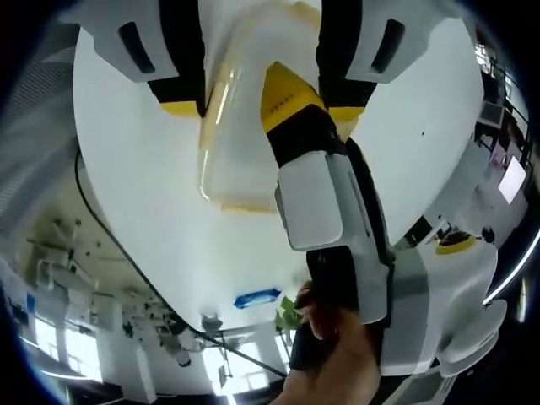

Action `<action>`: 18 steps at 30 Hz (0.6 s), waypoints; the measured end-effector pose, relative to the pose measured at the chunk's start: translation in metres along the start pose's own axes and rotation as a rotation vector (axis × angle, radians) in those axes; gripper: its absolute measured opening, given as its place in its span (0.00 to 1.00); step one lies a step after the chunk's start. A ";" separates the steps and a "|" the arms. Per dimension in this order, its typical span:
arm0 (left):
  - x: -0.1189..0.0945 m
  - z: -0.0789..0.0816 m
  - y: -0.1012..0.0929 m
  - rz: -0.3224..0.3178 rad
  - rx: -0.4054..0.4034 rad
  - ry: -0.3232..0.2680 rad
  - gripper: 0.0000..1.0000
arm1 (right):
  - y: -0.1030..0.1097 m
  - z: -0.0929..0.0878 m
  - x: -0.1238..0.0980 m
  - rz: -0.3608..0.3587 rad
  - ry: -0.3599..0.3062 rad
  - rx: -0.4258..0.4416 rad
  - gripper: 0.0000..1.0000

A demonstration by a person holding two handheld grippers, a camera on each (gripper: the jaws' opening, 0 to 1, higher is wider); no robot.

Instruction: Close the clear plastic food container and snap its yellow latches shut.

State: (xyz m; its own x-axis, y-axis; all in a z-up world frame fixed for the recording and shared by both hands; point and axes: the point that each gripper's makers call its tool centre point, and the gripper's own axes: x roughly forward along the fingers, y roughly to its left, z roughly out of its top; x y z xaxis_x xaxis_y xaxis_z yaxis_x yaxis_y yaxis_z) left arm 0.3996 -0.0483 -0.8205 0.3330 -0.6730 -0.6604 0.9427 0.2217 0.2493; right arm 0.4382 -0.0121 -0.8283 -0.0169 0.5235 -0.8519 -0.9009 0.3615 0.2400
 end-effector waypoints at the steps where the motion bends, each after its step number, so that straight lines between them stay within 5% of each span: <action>1: 0.000 0.000 0.000 -0.001 0.002 0.001 0.50 | 0.000 0.000 0.000 -0.008 -0.006 0.001 0.62; 6: -0.004 0.004 0.002 -0.064 -0.070 0.002 0.50 | 0.001 0.001 -0.003 -0.052 -0.021 0.005 0.62; 14: -0.003 0.005 0.001 -0.065 -0.039 0.013 0.51 | 0.000 0.000 -0.007 -0.122 -0.030 0.048 0.63; 18: -0.008 0.007 0.002 -0.070 -0.103 -0.003 0.51 | 0.002 0.001 -0.009 -0.149 -0.046 0.041 0.61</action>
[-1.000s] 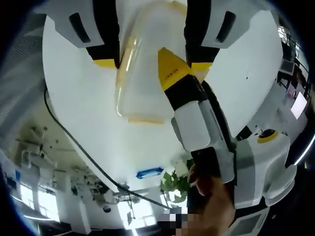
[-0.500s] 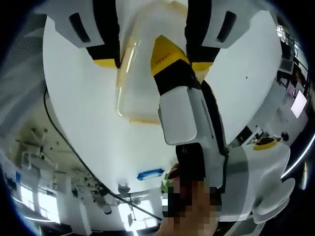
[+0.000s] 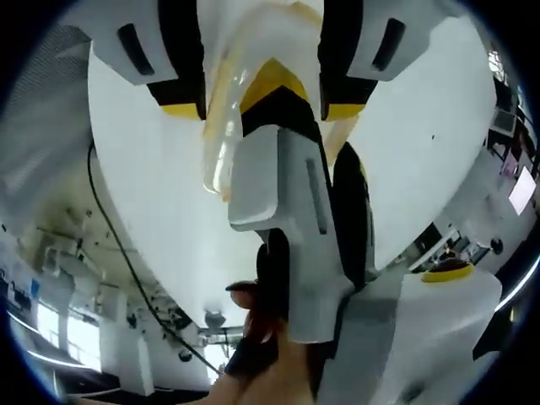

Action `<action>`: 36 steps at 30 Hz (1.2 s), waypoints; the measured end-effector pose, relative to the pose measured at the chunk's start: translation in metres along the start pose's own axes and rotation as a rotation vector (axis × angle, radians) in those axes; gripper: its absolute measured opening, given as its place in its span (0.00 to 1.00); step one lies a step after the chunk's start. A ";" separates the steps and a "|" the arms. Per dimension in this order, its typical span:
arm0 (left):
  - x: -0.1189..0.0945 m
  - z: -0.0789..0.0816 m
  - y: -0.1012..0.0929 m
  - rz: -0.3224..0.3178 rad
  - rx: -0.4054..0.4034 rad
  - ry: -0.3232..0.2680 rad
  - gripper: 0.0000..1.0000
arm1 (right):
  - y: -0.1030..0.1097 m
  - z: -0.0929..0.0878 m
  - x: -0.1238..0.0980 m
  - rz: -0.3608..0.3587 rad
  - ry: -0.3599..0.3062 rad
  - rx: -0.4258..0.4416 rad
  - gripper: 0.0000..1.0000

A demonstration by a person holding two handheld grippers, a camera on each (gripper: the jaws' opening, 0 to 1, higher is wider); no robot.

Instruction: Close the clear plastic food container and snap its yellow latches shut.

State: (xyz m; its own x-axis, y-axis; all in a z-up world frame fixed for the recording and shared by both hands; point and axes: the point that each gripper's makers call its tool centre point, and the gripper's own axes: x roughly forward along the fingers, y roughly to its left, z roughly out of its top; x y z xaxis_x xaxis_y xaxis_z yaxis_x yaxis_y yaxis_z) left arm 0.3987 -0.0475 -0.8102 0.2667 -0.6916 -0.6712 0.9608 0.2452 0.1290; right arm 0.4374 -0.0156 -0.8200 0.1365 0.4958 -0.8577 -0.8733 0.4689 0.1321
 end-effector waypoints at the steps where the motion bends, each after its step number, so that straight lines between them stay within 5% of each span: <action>1: -0.002 0.001 0.000 0.003 -0.015 -0.008 0.52 | 0.000 0.001 0.000 -0.004 -0.009 -0.003 0.59; 9: -0.012 -0.001 -0.005 -0.002 -0.038 0.000 0.58 | -0.009 0.005 -0.013 -0.085 -0.163 0.106 0.53; 14: -0.021 -0.008 0.001 0.032 -0.083 -0.012 0.58 | -0.011 -0.006 -0.025 -0.108 -0.188 0.140 0.54; 20: -0.031 -0.009 0.017 0.060 -0.290 -0.093 0.57 | -0.024 -0.024 -0.036 -0.177 -0.207 0.220 0.53; 32: -0.041 -0.045 0.050 0.163 -0.423 -0.029 0.54 | -0.025 -0.048 -0.047 -0.211 -0.230 0.299 0.52; 36: -0.044 -0.050 0.061 0.208 -0.611 -0.088 0.46 | -0.025 -0.066 -0.044 -0.224 -0.207 0.324 0.51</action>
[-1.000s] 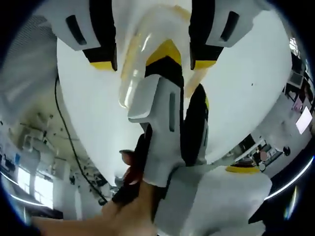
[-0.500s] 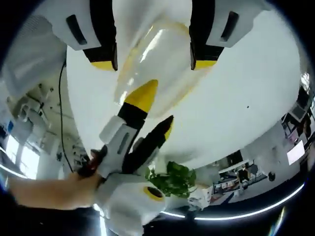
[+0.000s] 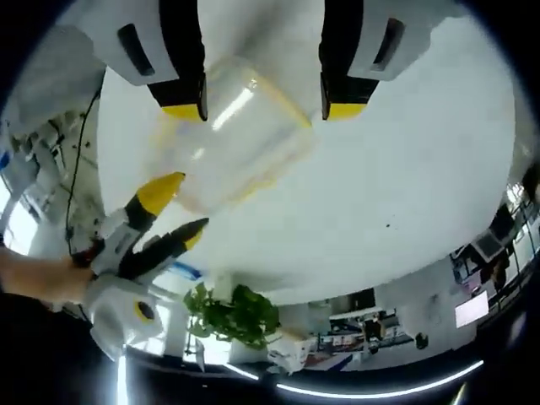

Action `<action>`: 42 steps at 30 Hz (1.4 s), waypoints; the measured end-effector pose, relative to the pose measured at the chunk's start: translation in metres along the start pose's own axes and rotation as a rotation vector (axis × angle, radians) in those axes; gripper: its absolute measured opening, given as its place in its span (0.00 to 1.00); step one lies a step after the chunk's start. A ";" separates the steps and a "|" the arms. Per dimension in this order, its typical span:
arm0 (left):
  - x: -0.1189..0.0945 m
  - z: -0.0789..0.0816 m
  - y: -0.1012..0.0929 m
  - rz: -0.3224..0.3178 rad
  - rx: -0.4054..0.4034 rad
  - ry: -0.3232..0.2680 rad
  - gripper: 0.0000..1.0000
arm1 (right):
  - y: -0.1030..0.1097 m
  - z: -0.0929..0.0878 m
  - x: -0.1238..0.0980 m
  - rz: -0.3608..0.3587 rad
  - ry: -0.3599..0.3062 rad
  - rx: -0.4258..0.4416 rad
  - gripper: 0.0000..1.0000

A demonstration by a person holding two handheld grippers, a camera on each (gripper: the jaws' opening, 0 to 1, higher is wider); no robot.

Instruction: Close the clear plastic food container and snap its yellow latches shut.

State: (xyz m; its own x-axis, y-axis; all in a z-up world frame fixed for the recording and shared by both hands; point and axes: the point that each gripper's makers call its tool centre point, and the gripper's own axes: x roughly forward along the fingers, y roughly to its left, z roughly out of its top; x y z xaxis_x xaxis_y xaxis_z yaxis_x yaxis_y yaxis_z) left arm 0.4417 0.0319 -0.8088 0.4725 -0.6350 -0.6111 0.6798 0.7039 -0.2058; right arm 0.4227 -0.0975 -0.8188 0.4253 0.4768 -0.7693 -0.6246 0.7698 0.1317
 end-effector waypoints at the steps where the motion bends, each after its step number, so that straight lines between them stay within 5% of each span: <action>1: 0.000 -0.001 0.004 0.008 -0.007 0.001 0.43 | -0.001 0.002 -0.001 0.000 -0.029 0.027 0.52; 9: 0.006 -0.007 0.004 -0.027 -0.082 0.006 0.51 | -0.003 -0.005 -0.003 0.001 -0.062 0.158 0.52; 13: 0.011 -0.011 -0.001 -0.061 -0.210 0.041 0.49 | 0.001 -0.007 -0.003 0.025 -0.078 0.209 0.48; 17: 0.012 -0.009 -0.002 -0.076 -0.186 0.033 0.45 | 0.004 -0.007 -0.002 0.041 -0.096 0.229 0.44; 18: 0.013 -0.007 -0.011 -0.132 -0.166 0.026 0.39 | 0.005 -0.006 -0.001 0.044 -0.103 0.231 0.44; 19: 0.012 -0.010 -0.005 -0.084 -0.161 0.037 0.40 | 0.006 -0.007 0.000 0.045 -0.102 0.244 0.44; 29: -0.002 -0.014 0.013 -0.081 -0.162 0.027 0.39 | 0.023 0.008 0.015 0.062 -0.101 0.235 0.44; 42: -0.041 -0.032 0.064 -0.009 -0.222 0.004 0.39 | 0.062 0.046 0.052 0.114 -0.115 0.171 0.44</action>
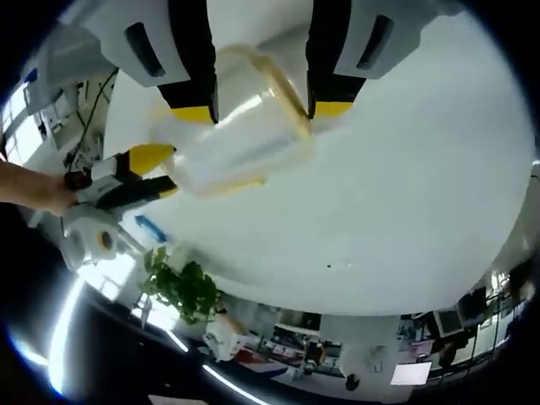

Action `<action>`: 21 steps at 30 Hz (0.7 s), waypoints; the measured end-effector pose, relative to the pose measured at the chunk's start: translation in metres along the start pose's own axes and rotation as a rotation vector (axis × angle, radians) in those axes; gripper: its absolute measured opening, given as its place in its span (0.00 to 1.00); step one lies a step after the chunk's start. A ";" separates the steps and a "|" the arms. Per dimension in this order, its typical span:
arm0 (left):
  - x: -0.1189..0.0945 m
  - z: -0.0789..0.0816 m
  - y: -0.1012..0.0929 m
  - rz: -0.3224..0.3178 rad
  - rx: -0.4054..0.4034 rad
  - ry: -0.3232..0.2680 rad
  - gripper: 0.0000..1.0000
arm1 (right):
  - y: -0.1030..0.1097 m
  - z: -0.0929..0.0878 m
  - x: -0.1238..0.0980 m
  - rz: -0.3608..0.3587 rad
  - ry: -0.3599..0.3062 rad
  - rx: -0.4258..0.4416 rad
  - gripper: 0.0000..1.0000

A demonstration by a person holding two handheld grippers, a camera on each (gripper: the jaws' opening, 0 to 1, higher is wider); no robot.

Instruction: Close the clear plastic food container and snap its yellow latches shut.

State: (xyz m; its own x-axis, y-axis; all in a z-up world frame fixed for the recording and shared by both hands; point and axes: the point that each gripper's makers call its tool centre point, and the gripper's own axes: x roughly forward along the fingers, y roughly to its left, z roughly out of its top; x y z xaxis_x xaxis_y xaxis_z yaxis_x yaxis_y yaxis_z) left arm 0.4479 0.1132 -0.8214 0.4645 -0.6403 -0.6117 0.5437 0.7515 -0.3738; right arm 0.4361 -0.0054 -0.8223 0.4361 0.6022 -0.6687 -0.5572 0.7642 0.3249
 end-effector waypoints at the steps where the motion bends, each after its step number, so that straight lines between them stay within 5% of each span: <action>1: -0.002 0.000 0.004 0.005 -0.003 -0.004 0.39 | 0.002 0.002 0.003 0.003 0.003 -0.004 0.44; 9: -0.016 0.001 0.029 0.023 -0.030 -0.024 0.38 | 0.018 0.014 0.024 0.014 -0.008 -0.013 0.44; 21: -0.004 0.009 0.036 -0.014 -0.103 -0.061 0.38 | 0.013 0.017 0.027 0.014 -0.020 0.013 0.44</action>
State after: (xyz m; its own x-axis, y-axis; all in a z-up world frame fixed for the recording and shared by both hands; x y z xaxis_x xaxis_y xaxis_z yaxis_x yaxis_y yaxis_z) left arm 0.4719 0.1411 -0.8264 0.5007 -0.6571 -0.5635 0.4771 0.7527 -0.4537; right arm 0.4532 0.0245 -0.8248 0.4426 0.6169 -0.6507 -0.5543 0.7587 0.3423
